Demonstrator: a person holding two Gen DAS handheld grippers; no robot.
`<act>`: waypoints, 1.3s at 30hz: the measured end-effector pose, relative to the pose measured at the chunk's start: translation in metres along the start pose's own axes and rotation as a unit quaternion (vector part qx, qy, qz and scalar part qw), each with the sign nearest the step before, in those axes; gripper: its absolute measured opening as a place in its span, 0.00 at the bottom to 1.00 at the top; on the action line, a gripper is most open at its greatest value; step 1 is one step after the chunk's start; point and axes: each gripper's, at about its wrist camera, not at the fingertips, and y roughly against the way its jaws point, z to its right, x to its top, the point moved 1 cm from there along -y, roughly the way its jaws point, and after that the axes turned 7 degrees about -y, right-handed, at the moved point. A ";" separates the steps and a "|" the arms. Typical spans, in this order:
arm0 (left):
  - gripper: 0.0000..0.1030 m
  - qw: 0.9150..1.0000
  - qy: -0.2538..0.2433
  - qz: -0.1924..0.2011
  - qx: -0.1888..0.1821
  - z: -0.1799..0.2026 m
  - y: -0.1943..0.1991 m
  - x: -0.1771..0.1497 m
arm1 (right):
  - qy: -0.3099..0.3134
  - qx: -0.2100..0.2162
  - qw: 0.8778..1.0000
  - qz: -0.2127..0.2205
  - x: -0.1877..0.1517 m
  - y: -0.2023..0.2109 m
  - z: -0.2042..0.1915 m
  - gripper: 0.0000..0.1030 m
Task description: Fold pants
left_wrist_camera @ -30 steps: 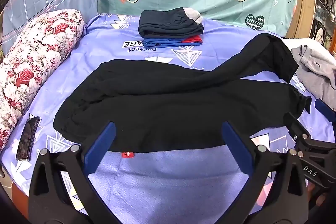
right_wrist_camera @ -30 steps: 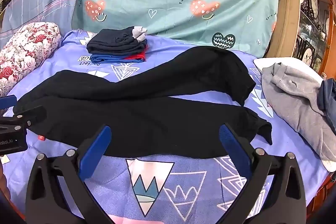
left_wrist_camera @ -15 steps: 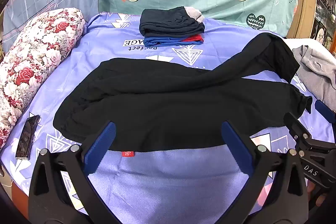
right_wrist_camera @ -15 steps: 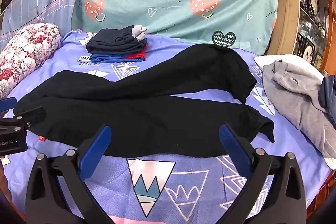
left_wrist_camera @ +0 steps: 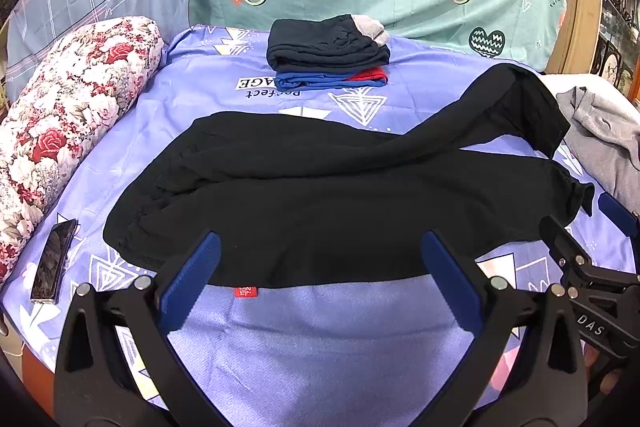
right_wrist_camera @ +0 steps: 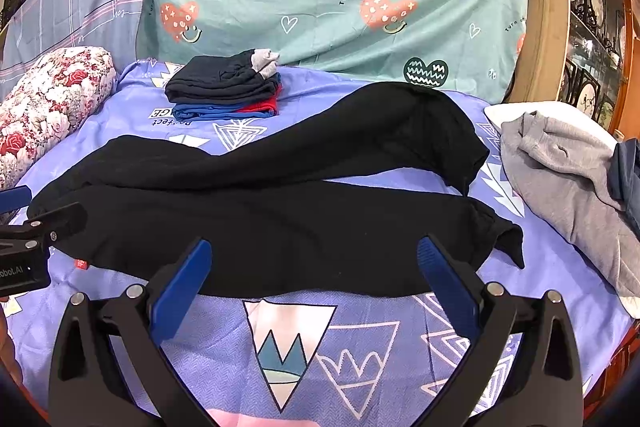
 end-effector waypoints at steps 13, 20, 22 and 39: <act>0.98 1.000 0.000 -0.002 -0.001 -0.002 -0.002 0.001 | -0.002 0.001 1.000 -0.004 -0.001 -0.003 -0.002 0.99; 0.98 1.000 0.000 -0.003 0.000 -0.001 -0.002 0.001 | -0.006 0.001 1.000 -0.006 -0.001 -0.004 0.001 0.99; 0.98 1.000 0.000 -0.003 -0.001 -0.001 -0.002 0.001 | -0.006 0.002 1.000 -0.006 -0.001 -0.004 0.001 0.99; 0.98 1.000 0.001 -0.004 -0.002 -0.001 -0.004 0.000 | -0.003 0.001 1.000 -0.008 -0.002 -0.006 -0.001 0.99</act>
